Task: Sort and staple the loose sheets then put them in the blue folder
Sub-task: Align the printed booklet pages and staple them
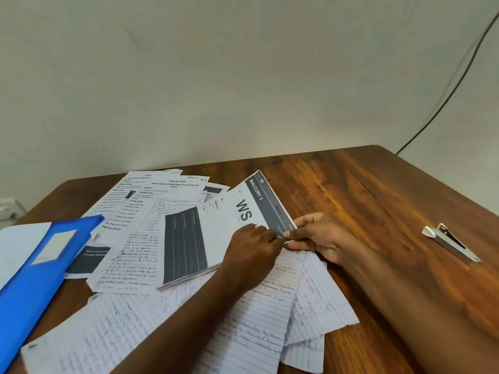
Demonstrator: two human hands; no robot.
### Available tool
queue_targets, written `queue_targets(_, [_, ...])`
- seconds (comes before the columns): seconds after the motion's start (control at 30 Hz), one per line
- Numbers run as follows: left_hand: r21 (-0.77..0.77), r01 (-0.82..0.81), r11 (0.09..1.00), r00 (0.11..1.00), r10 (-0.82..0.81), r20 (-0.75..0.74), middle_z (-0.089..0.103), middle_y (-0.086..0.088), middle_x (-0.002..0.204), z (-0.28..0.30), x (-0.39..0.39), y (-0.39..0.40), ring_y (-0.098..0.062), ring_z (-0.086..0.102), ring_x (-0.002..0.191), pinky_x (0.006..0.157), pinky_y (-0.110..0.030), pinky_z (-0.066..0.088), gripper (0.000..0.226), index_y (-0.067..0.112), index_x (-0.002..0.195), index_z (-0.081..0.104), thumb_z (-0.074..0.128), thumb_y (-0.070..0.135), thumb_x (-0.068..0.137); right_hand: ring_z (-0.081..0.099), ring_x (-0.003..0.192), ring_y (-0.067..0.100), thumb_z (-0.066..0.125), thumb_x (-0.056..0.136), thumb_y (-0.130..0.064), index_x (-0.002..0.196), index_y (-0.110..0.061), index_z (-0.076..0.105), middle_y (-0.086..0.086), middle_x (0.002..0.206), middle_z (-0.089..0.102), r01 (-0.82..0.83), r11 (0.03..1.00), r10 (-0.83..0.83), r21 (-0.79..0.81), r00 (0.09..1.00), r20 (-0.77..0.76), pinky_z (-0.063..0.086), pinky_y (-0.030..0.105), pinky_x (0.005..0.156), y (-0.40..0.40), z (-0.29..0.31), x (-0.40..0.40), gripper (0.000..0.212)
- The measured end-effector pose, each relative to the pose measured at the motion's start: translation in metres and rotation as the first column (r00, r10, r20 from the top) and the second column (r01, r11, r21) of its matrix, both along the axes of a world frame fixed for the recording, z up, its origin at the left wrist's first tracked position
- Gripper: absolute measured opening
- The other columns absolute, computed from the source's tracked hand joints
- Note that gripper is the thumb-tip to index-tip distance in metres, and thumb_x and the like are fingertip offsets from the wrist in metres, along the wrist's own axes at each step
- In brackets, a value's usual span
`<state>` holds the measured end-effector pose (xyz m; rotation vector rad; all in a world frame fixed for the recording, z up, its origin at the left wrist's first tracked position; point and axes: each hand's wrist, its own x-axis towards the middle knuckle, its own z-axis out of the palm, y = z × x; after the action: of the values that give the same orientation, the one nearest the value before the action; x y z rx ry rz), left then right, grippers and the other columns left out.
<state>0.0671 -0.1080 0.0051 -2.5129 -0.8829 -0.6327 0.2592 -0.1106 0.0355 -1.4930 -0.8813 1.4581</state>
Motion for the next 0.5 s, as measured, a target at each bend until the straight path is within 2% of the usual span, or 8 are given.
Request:
queue_targets(0.07, [-0.014,0.002,1.000,1.000,-0.002,0.001,0.072,-0.002,0.074,0.003,0.000,-0.001,-0.021,0.065,0.060,0.059,-0.027,0.046,0.007,0.017,0.080,0.075,0.079,0.016,0.085,0.080,0.082,0.032,0.083,0.081,0.002,0.102,0.005,0.074,0.021,0.097,0.079,-0.020,0.998,0.013,0.068,0.993,0.114,0.065,0.030,0.063,-0.006,0.004,0.003,0.024])
queue_targets(0.13, [-0.023,0.002,1.000,1.000,-0.002,0.007,0.074,-0.002,0.074,0.004,-0.002,-0.001,-0.021,0.067,0.059,0.058,-0.026,0.046,0.006,0.017,0.080,0.078,0.083,0.017,0.082,0.079,0.079,0.025,0.085,0.083,-0.008,0.095,-0.007,0.077,0.011,0.089,0.080,-0.032,0.978,-0.050,0.205,0.922,0.383,0.065,0.032,0.068,-0.011,0.007,0.012,0.015])
queue_targets(0.17, [-0.034,0.001,0.999,1.000,0.000,0.011,0.075,-0.002,0.075,0.004,-0.003,-0.001,-0.021,0.068,0.060,0.059,-0.026,0.048,0.005,0.017,0.081,0.080,0.085,0.018,0.081,0.077,0.078,0.021,0.085,0.084,-0.012,0.093,-0.012,0.078,0.006,0.088,0.079,-0.038,0.960,-0.131,0.279,0.817,0.561,0.064,0.032,0.070,-0.015,0.008,0.020,0.011])
queue_targets(0.23, [-0.049,0.009,0.999,1.000,-0.007,0.029,0.076,-0.002,0.076,0.002,-0.004,0.001,-0.021,0.070,0.061,0.060,-0.028,0.051,0.005,0.018,0.084,0.082,0.085,0.018,0.081,0.070,0.081,0.017,0.084,0.087,-0.017,0.094,-0.015,0.077,0.000,0.093,0.073,-0.033,0.925,-0.317,0.378,0.480,0.818,0.062,0.033,0.071,-0.027,0.012,0.045,0.010])
queue_targets(0.3, [-0.059,0.031,0.998,0.999,-0.029,0.044,0.075,-0.002,0.074,0.000,-0.001,0.002,-0.022,0.069,0.060,0.059,-0.029,0.051,0.003,0.017,0.081,0.081,0.083,0.015,0.080,0.064,0.082,0.020,0.079,0.089,-0.023,0.094,-0.017,0.073,0.000,0.094,0.067,0.006,0.926,-0.375,0.378,0.138,0.917,0.060,0.039,0.072,-0.045,0.019,0.082,0.010])
queue_targets(0.33, [-0.059,0.037,0.998,0.998,-0.034,0.051,0.074,-0.002,0.072,0.000,-0.001,0.003,-0.023,0.068,0.058,0.058,-0.029,0.051,0.004,0.017,0.079,0.081,0.083,0.014,0.080,0.062,0.081,0.022,0.078,0.088,-0.028,0.090,-0.019,0.068,0.001,0.090,0.065,0.046,0.935,-0.353,0.351,0.045,0.935,0.060,0.040,0.072,-0.053,0.023,0.100,0.014])
queue_targets(0.43, [-0.051,0.039,0.998,0.997,-0.036,0.067,0.073,-0.002,0.070,-0.001,0.000,0.006,-0.024,0.067,0.057,0.056,-0.030,0.051,0.005,0.016,0.078,0.080,0.083,0.012,0.079,0.060,0.094,0.032,0.082,0.081,-0.046,0.081,-0.022,0.058,0.010,0.100,0.063,0.248,0.950,-0.173,0.191,-0.090,0.981,0.056,0.042,0.080,-0.073,0.032,0.143,0.034])
queue_targets(0.5, [-0.050,0.024,0.998,0.997,-0.021,0.072,0.074,-0.003,0.071,-0.002,0.000,0.006,-0.025,0.067,0.057,0.055,-0.030,0.052,0.005,0.016,0.079,0.081,0.084,0.013,0.079,0.057,0.111,0.039,0.080,0.078,-0.056,0.097,-0.020,0.066,0.018,0.120,0.060,0.338,0.937,-0.060,0.089,-0.096,0.994,0.053,0.048,0.092,-0.075,0.031,0.159,0.042])
